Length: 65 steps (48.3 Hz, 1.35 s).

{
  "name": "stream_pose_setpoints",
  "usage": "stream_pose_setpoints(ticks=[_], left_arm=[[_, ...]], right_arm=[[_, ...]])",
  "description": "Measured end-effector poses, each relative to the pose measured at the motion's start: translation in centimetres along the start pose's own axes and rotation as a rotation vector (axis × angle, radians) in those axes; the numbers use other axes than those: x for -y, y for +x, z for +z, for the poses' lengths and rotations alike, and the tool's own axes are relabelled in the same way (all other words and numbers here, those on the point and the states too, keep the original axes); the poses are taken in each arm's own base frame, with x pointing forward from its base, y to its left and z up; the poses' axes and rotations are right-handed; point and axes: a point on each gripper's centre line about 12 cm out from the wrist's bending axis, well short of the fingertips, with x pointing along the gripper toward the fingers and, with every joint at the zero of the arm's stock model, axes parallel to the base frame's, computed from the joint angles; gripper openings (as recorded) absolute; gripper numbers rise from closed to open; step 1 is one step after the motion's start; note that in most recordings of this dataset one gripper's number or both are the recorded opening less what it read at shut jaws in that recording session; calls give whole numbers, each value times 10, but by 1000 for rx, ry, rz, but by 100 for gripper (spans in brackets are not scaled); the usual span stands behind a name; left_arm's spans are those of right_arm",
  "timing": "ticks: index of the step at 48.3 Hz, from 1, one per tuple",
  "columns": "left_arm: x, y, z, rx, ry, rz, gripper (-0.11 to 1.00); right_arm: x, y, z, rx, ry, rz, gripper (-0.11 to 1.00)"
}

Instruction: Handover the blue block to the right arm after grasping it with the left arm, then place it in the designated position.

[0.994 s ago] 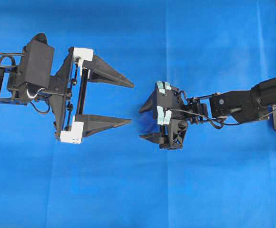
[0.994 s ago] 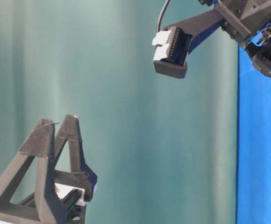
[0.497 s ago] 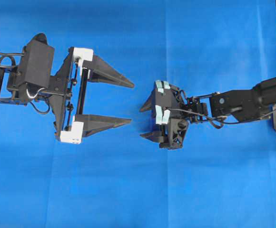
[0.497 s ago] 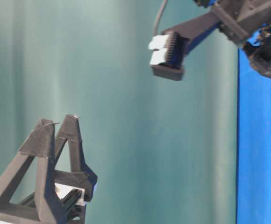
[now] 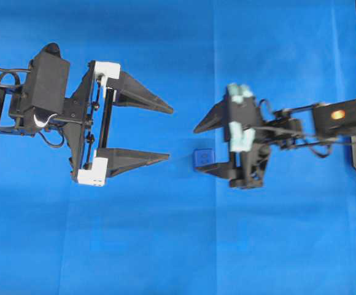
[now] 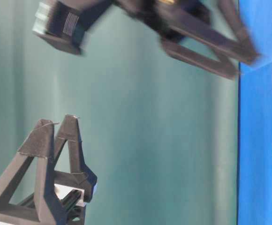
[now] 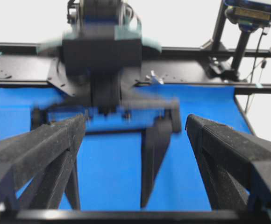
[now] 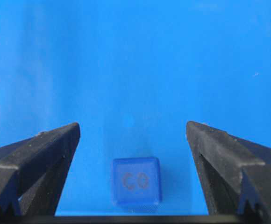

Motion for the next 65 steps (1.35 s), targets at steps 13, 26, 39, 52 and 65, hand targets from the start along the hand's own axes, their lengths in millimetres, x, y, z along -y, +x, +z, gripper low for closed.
stream_pose_setpoints(ticks=[13,26,39,52,65], left_arm=[[-1,0,1,3,0,1,93],[0,1,3,8,-2,1,93],[0,1,4,9,0,0,93],[0,1,5,12,0,-1,93],[0,1,5,12,0,1,93]], right_arm=[[-4,-59,25,52,-2,-2,86],[-5,-101,36,88,-10,-7,86],[-6,-130,43,145,-14,1,86],[-6,-130,43,144,-21,-2,86],[-7,-131,46,185,-32,7,85]])
